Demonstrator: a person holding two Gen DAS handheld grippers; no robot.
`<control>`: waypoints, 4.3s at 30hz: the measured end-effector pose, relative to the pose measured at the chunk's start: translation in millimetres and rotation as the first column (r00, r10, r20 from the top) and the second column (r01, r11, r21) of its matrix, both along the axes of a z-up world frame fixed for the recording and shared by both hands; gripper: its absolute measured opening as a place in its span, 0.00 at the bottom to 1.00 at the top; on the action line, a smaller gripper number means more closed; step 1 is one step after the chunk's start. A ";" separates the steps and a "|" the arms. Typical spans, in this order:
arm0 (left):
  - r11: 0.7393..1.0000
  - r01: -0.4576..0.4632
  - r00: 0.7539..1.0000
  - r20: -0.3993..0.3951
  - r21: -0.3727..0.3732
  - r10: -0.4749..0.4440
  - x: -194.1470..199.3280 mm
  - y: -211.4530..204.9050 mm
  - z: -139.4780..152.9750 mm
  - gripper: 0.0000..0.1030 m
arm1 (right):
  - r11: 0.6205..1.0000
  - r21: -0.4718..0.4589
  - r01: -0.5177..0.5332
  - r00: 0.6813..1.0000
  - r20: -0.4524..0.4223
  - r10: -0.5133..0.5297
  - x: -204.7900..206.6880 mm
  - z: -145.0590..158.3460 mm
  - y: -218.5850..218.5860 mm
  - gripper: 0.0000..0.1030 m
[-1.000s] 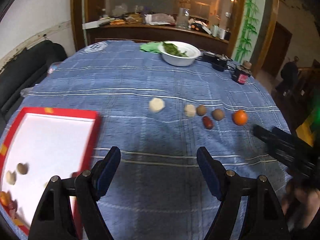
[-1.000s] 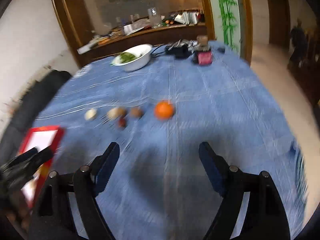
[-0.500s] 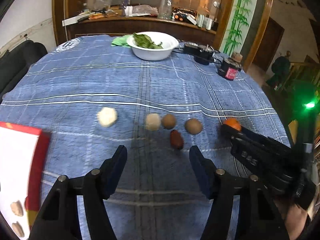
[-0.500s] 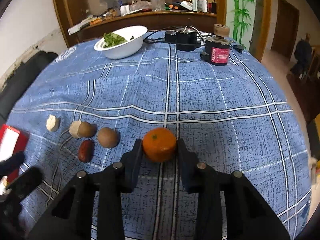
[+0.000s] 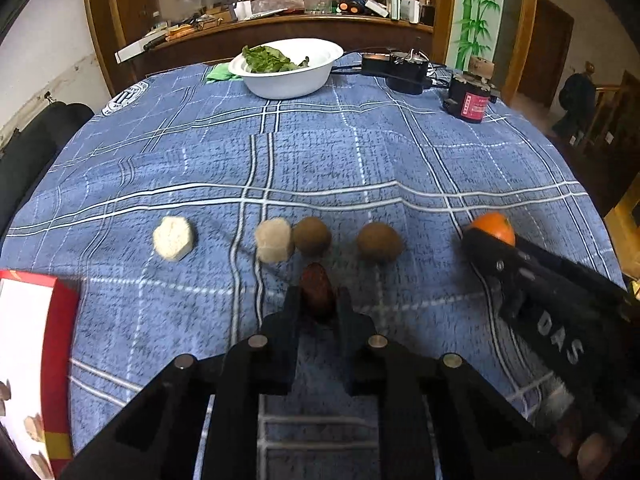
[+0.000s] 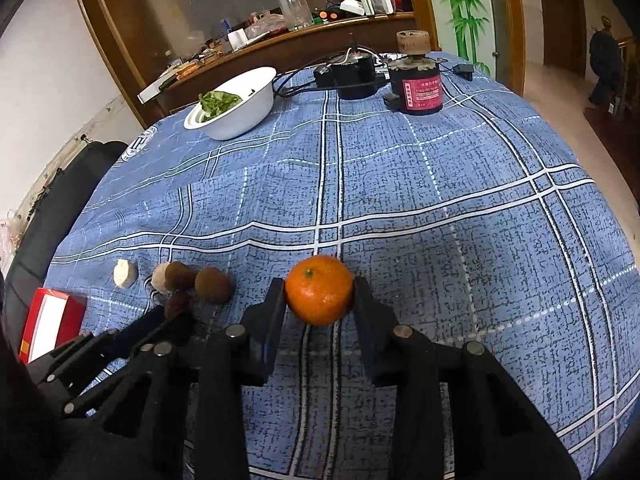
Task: Organize fruits
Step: 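Grasp an orange with the right tool while the left tool grasps a red date, then carry the orange and the date over the tray, then open both tools to drop the orange and the date into the tray, then move both open tools back toward the remaining foods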
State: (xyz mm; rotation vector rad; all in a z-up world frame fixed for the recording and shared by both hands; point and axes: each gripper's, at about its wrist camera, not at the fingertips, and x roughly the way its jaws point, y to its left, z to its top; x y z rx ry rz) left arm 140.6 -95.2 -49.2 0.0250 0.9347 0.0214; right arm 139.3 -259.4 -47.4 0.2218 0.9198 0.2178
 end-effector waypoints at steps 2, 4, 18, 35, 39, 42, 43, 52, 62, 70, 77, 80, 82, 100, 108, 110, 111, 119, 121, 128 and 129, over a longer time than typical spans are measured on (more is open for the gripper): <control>1.000 -0.013 1.000 0.013 -0.007 0.013 -9.2 9.5 7.4 0.15 | 1.000 -0.007 0.001 1.000 0.004 -0.001 -0.2 -0.1 0.2 0.34; 0.999 -0.026 0.999 0.024 -0.020 0.026 -21.8 20.2 16.1 0.15 | 0.999 -0.033 0.005 1.000 0.011 -0.004 -0.8 0.9 1.7 0.34; 0.981 0.059 0.995 0.084 -0.185 -0.044 -89.3 60.9 41.2 0.15 | 0.993 -0.121 0.002 0.996 0.085 0.009 -77.3 37.4 9.6 0.34; 0.942 0.179 0.971 0.202 -0.284 -0.124 -153.0 88.7 58.4 0.15 | 0.992 -0.076 -0.099 0.981 0.161 0.111 -168.5 60.9 53.3 0.34; 0.953 0.156 0.975 0.197 -0.259 -0.106 -158.4 92.3 57.5 0.15 | 0.990 -0.073 -0.124 0.978 0.161 0.134 -174.3 61.0 65.3 0.34; 0.960 0.133 0.977 0.194 -0.247 -0.085 -161.8 98.0 57.7 0.14 | 0.988 -0.077 -0.137 0.977 0.152 0.147 -176.6 60.5 72.6 0.34; 0.961 0.127 0.978 0.194 -0.245 -0.080 -163.4 100.8 57.8 0.14 | 0.987 -0.083 -0.139 0.977 0.150 0.150 -177.1 60.3 75.1 0.34; 0.968 0.054 0.982 0.190 -0.246 -0.006 -176.2 130.6 59.6 0.14 | 0.978 -0.123 -0.171 0.972 0.142 0.188 -182.6 63.4 100.6 0.34; 0.968 -0.035 0.971 0.219 -0.250 0.091 -196.0 170.6 66.8 0.14 | 0.961 -0.145 -0.235 0.955 0.149 0.256 -188.3 70.4 137.2 0.34; 0.955 -0.153 0.949 0.232 -0.252 0.213 -210.7 218.6 67.3 0.14 | 0.943 -0.139 -0.301 0.933 0.162 0.322 -193.7 74.7 170.0 0.34; 0.937 -0.249 0.927 0.222 -0.245 0.304 -215.2 252.6 63.5 0.14 | 0.913 -0.119 -0.390 0.896 0.179 0.406 -199.0 77.3 213.4 0.35; 0.931 -0.288 0.916 0.219 -0.226 0.337 -214.9 263.5 60.1 0.14 | 0.898 -0.107 -0.427 0.879 0.182 0.440 -199.8 76.7 233.6 0.35; 0.924 -0.312 0.910 0.208 -0.223 0.358 -212.7 270.9 57.2 0.14 | 0.887 -0.100 -0.450 0.869 0.182 0.461 -199.6 74.8 248.0 0.35; 0.881 -0.441 0.878 0.120 -0.174 0.463 -197.4 302.2 38.5 0.15 | 0.838 -0.102 -0.535 0.829 0.126 0.545 -184.5 48.4 318.4 0.35; 0.809 -0.554 0.796 0.158 -0.197 0.584 -205.4 313.5 49.3 0.73 | 0.814 -0.136 -0.565 0.807 0.115 0.579 -185.7 46.1 325.9 0.61; 0.808 -0.551 0.792 0.175 -0.210 0.585 -204.4 310.3 54.9 0.73 | 0.819 -0.142 -0.557 0.811 0.119 0.572 -184.4 49.1 321.0 0.62; 0.814 -0.542 0.794 0.190 -0.209 0.577 -203.5 305.5 58.0 0.73 | 0.822 -0.139 -0.552 0.814 0.124 0.567 -183.9 51.2 317.5 0.62; 0.938 -0.296 0.914 0.232 -0.178 0.332 -154.2 214.2 81.1 0.73 | 0.929 -0.064 -0.366 0.902 0.222 0.370 -158.9 78.9 216.1 0.62; 0.956 -0.249 0.932 0.229 -0.155 0.280 -137.9 191.1 81.3 0.73 | 0.961 -0.095 -0.260 0.937 0.215 0.275 -139.7 76.2 175.1 0.62; 0.980 -0.166 0.974 0.138 -0.111 0.181 -63.0 132.0 55.9 0.72 | 0.986 -0.157 -0.049 0.994 0.086 0.063 -51.8 33.8 75.4 0.52; 0.980 -0.168 0.975 0.126 -0.108 0.181 -55.0 128.7 51.4 0.72 | 0.986 -0.157 -0.052 0.996 0.069 0.063 -41.1 28.8 71.5 0.50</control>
